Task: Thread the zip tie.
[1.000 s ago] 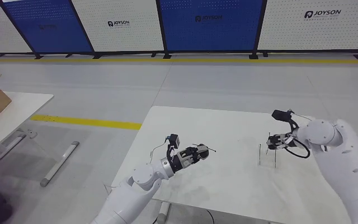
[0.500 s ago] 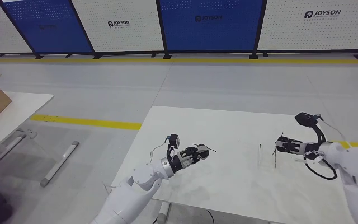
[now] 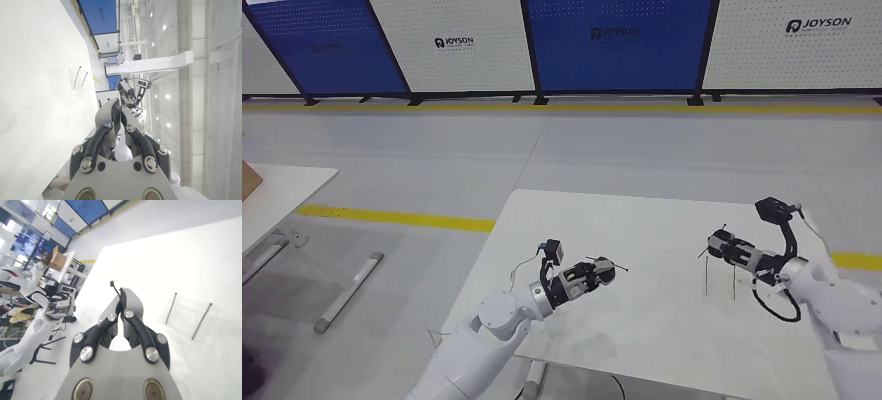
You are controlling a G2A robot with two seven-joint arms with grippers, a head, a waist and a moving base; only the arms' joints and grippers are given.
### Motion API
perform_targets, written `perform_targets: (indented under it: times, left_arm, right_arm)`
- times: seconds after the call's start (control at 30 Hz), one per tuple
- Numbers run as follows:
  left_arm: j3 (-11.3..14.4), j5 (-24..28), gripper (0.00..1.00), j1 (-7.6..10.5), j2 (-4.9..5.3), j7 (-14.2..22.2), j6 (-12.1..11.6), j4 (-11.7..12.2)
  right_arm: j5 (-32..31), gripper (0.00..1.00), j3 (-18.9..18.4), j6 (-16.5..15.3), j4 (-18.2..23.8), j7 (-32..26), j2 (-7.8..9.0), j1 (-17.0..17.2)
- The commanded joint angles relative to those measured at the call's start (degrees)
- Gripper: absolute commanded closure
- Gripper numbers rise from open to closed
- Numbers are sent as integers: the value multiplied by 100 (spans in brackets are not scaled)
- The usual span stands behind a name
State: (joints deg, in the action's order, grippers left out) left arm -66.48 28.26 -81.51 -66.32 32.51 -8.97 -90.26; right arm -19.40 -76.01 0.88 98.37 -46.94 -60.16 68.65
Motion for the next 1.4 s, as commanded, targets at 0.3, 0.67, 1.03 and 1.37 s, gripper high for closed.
perform_targets:
  times: [0.3,0.67,1.03,1.37]
  left_arm:
    - [0,0,100,0,0,0,0,0]
    - [0,0,100,0,0,0,0,0]
    - [378,-167,100,198,-102,-618,-117,27]
    - [431,-299,100,229,-104,-626,-69,70]
  right_arm:
    - [-738,100,790,516,434,549,-109,-49]
    - [-890,100,865,498,455,755,-121,23]
    - [-517,100,1328,619,600,2332,-326,357]
    - [-585,100,1343,737,597,2258,-334,320]
